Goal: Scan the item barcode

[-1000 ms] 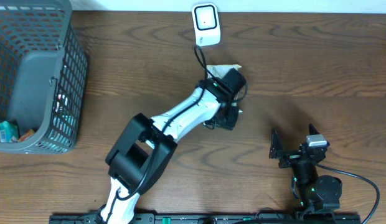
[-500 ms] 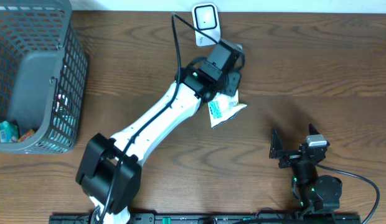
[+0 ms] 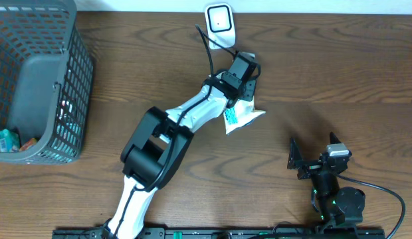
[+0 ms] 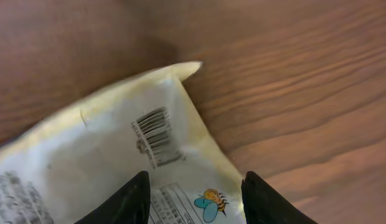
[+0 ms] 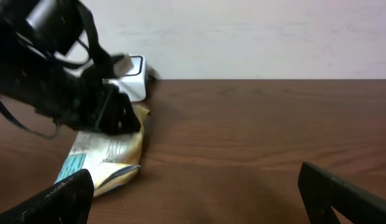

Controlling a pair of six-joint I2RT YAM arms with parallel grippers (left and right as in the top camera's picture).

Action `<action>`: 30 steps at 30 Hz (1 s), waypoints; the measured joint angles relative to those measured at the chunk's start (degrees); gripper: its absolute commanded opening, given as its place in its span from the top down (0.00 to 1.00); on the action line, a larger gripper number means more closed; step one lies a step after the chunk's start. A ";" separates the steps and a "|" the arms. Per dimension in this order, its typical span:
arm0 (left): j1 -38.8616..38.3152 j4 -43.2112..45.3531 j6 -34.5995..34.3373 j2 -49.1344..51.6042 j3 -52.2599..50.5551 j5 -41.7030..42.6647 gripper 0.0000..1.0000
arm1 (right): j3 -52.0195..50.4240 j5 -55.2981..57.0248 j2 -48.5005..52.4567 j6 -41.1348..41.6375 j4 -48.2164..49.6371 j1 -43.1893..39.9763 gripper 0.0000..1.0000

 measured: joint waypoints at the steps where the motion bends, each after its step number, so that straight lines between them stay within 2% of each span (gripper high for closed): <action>1: 0.02 -0.13 0.74 0.31 0.00 0.44 0.53 | 0.00 0.00 0.00 0.00 0.00 0.00 0.01; 6: 0.07 -1.99 7.78 0.17 0.02 7.13 0.53 | 0.00 -0.02 0.00 0.00 0.00 0.00 0.01; 11: -0.04 -4.52 10.49 -1.70 -0.02 10.84 0.53 | 0.00 0.00 -0.02 0.00 0.02 0.00 0.01; 16: -0.28 -10.58 14.38 -7.91 -0.02 13.84 0.53 | 0.00 -0.02 -0.02 0.00 0.00 0.00 0.01; 22: -0.72 -22.47 12.04 -13.27 0.09 18.34 0.53 | 0.00 0.00 0.00 0.00 0.02 0.00 0.01; 30: -4.04 -26.05 11.63 -9.77 -1.05 21.62 0.53 | 0.00 0.00 0.00 0.00 0.00 0.00 0.01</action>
